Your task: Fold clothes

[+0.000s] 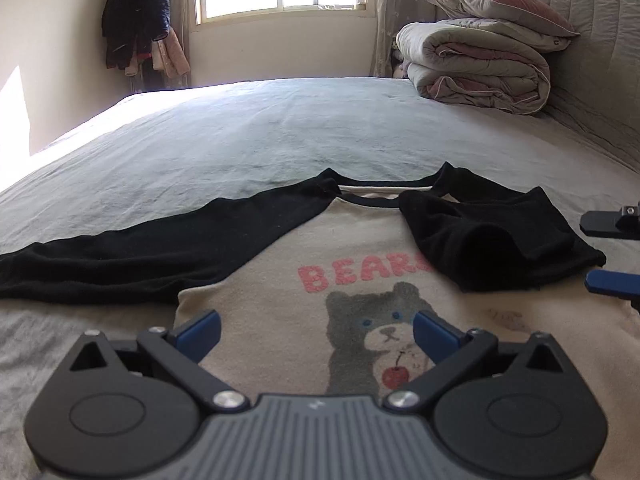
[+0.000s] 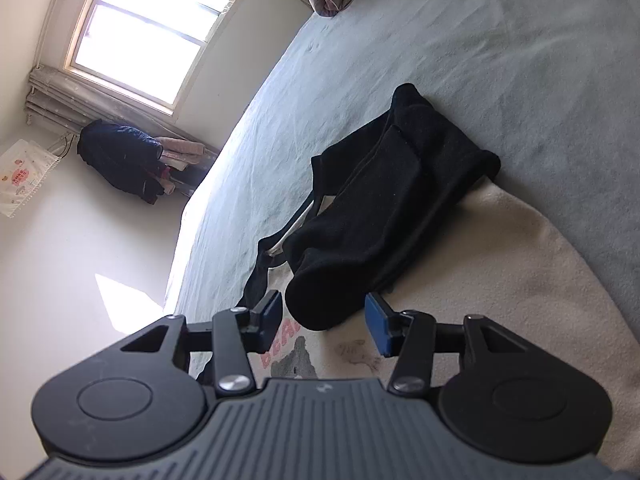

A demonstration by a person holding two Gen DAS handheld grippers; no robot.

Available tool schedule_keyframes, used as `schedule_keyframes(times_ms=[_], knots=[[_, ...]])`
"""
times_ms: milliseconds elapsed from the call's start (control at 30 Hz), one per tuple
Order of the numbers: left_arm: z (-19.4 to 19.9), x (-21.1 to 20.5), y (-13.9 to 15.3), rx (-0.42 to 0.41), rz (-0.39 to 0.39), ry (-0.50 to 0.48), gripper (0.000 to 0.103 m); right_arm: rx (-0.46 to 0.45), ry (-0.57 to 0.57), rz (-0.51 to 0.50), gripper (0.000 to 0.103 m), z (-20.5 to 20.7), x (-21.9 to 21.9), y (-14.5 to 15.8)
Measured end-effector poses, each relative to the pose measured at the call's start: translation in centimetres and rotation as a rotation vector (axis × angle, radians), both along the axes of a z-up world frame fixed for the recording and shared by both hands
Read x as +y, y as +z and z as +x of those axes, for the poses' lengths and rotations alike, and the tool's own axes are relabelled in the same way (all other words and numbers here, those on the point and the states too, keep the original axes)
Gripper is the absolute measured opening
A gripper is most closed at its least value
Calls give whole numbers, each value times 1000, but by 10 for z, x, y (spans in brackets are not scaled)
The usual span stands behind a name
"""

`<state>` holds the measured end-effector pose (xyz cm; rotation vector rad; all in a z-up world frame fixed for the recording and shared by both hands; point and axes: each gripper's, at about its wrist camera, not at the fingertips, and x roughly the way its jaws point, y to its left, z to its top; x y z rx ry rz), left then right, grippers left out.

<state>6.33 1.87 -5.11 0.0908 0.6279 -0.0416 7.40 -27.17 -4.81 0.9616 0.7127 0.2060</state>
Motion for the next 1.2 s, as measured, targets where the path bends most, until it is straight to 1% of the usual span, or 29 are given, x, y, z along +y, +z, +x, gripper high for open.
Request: schedule_keyframes(times_ms=[100, 167, 200, 233, 267, 300, 367, 433, 467, 567, 700, 767, 833, 900, 933, 967, 1000, 1033, 1100, 1133, 1200], knots=[[-7, -19, 6, -59, 70, -44, 102, -24, -27, 6, 52, -14, -24, -4], [-9, -34, 11, -88, 110, -87, 102, -5, -68, 33, 52, -19, -39, -13], [-8, -41, 13, -95, 125, -108, 102, 6, -90, 47, 53, -22, -47, -18], [-4, -48, 16, -98, 130, -125, 101, 49, -103, 96, 53, -20, -55, -22], [1, -56, 20, -97, 127, -139, 96, 98, -114, 153, 53, -17, -63, -26], [6, -63, 23, -97, 125, -153, 94, 105, -114, 173, 53, -16, -67, -25], [20, -79, 31, -80, 82, -160, 85, 100, -109, 196, 53, -15, -74, -21], [38, -93, 35, -37, 13, -166, 80, 99, -109, 160, 53, -13, -77, -12], [47, -101, 35, -13, -18, -171, 75, 99, -112, 150, 53, -13, -80, -8], [71, -123, 33, 41, -77, -185, 66, 108, -128, 186, 53, -13, -89, -6], [96, -156, 24, 104, -95, -198, 62, 158, -183, 252, 53, -18, -107, -16], [105, -170, 20, 131, -96, -205, 59, 191, -209, 305, 53, -18, -116, -23], [109, -183, 16, 142, -81, -213, 58, 196, -238, 336, 53, -19, -124, -23], [111, -193, 13, 144, -59, -216, 54, 193, -255, 343, 53, -20, -128, -22], [111, -197, 10, 148, -45, -210, 48, 192, -257, 346, 53, -20, -129, -21], [112, -199, 7, 154, -33, -200, 39, 191, -259, 351, 53, -20, -131, -20], [113, -200, 5, 159, -21, -185, 32, 191, -258, 358, 53, -21, -131, -20], [113, -199, 2, 158, -9, -169, 23, 192, -257, 366, 53, -22, -132, -19], [114, -195, 2, 148, -6, -144, 13, 193, -256, 377, 53, -23, -133, -19], [113, -191, 3, 144, -16, -128, 6, 193, -257, 380, 53, -23, -133, -18], [113, -179, 9, 134, -54, -95, 5, 192, -258, 379, 53, -21, -132, -18]])
